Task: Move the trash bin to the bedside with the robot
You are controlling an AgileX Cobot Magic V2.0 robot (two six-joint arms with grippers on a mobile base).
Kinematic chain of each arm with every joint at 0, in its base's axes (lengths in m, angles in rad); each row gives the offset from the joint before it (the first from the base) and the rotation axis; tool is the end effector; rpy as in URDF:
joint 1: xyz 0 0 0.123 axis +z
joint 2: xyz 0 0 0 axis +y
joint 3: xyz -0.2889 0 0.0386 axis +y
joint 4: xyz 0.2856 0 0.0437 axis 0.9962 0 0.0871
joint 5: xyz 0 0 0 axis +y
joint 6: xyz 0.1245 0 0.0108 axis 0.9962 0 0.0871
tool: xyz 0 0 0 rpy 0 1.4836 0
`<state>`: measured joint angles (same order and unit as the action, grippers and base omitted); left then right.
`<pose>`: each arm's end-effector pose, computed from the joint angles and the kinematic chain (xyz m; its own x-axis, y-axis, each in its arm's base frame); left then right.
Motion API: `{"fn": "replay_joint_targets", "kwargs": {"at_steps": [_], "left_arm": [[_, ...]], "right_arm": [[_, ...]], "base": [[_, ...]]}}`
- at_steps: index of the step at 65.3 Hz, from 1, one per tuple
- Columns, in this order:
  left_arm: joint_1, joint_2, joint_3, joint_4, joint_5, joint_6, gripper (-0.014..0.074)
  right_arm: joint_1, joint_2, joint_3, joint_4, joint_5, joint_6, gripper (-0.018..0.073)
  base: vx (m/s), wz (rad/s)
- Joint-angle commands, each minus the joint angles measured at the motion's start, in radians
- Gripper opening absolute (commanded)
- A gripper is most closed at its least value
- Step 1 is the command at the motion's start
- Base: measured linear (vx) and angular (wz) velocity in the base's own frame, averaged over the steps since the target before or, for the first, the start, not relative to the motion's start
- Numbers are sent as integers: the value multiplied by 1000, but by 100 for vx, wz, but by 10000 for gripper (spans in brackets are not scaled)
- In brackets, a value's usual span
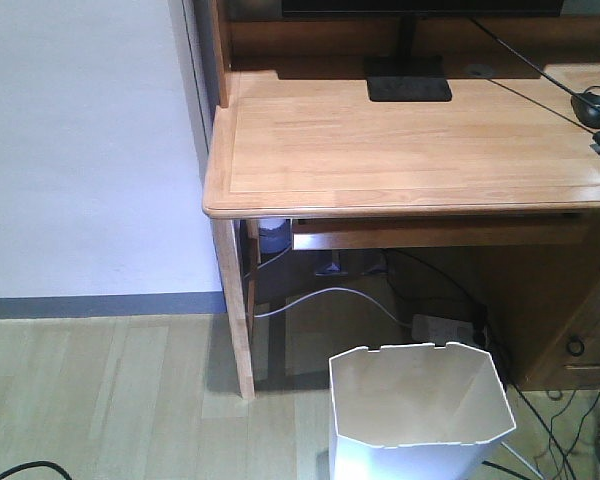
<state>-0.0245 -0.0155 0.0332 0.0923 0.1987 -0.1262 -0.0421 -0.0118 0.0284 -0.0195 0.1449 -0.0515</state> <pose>0.1208 -0.0007 0.1797 -0.1281 -0.0326 -0.9912 0.0019 0.9995 -0.0331 0.1214 -0.0055 0.1878 -0.0771 -0.0675 -0.9947 0.0395 0.9967 -0.0707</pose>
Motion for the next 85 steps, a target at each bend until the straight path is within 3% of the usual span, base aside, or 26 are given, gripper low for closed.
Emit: {"fn": "replay_joint_targets", "kwargs": {"at_steps": [1,62,74,85], "left_arm": [[0,-13,26,0,-81,-2,-6],[0,-13,26,0,-81,-2,-6],[0,-13,26,0,-81,-2,-6],[0,-13,26,0,-81,-2,-6]], "right_arm": [[1,-12,17,-8,-72,2,-10],[1,-12,17,-7,-78,2,-10],[1,-12,13,9,-208,7,-10],[1,9,-30,113,-315,24,-10]], "base": [[0,0],[0,0],[0,0],[0,0]]}}
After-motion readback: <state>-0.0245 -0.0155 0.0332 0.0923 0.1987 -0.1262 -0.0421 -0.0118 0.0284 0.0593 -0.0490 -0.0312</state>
